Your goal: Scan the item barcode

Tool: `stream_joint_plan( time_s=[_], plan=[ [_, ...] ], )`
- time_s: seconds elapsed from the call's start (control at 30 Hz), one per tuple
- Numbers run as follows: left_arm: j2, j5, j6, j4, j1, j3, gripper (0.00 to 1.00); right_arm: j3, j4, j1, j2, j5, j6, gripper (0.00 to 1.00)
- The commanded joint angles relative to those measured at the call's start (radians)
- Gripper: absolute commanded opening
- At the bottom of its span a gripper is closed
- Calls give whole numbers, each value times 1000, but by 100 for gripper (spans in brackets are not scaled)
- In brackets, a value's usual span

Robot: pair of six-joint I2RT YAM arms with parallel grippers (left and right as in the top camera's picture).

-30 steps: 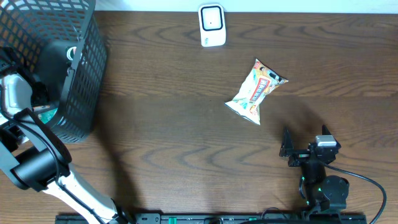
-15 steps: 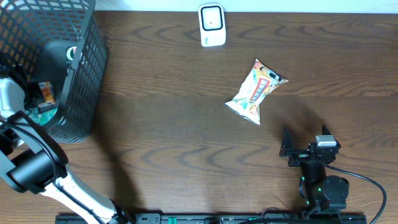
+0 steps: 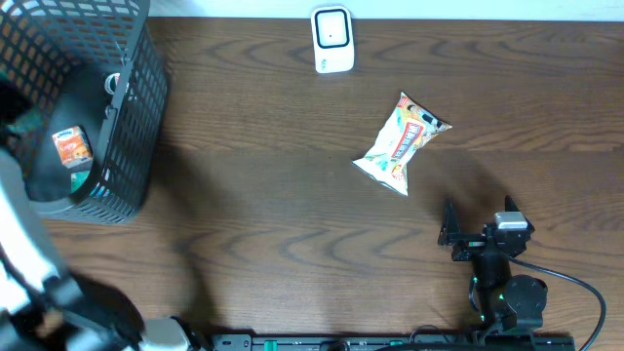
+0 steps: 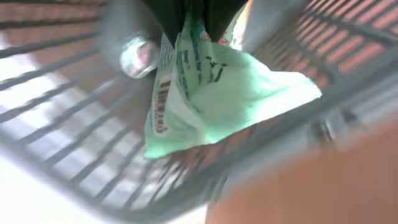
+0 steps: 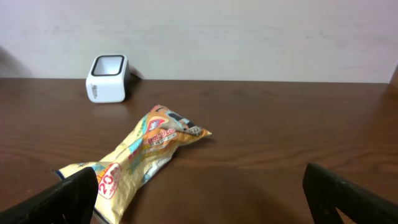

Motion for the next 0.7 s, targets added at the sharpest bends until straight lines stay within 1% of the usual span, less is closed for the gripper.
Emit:
stream_joint_plan(
  time_s=[0.0,0.13,0.17,0.23,0.27,0.33,0.4,0.43,0.47,0.5,0.57,0.67],
  plan=[
    [-158,212,-209,60,-1,11,7,-2,-3,9,-6,5,-8,99],
    [-278,357,-407,107,-9,11,7,-2,-3,9,-6,5,-8,99],
    [-328,421,-520,118,-33,11,7,-2,-3,9,-6,5,-8,99],
    [-365,473,-582,119,-79,11,7,-2,-3,9,-6,5,-8,99],
    [-379,499,-586,119,-115,11,7,-2,-3,9,-6,5,-8,99],
    [-395,529,-584,115,-197,11,7,-2,-3,9,-6,5,-8,99],
    [-397,541,-557,101,-306,11,7,-2,-3,9,-6,5,-8,99],
    [-392,539,-525,86,-374,11,7,-2,-3,9,-6,5,-8,99],
    [-374,531,-449,56,-489,11,7,-2,-3,9,-6,5,-8,99],
    [-361,519,-413,43,-543,11,7,-2,-3,9,-6,5,-8,99],
    [-320,454,-328,7,-667,11,7,-2,-3,9,-6,5,-8,99],
    [-240,299,-254,-28,-817,11,7,-2,-3,9,-6,5,-8,99]
  ],
)
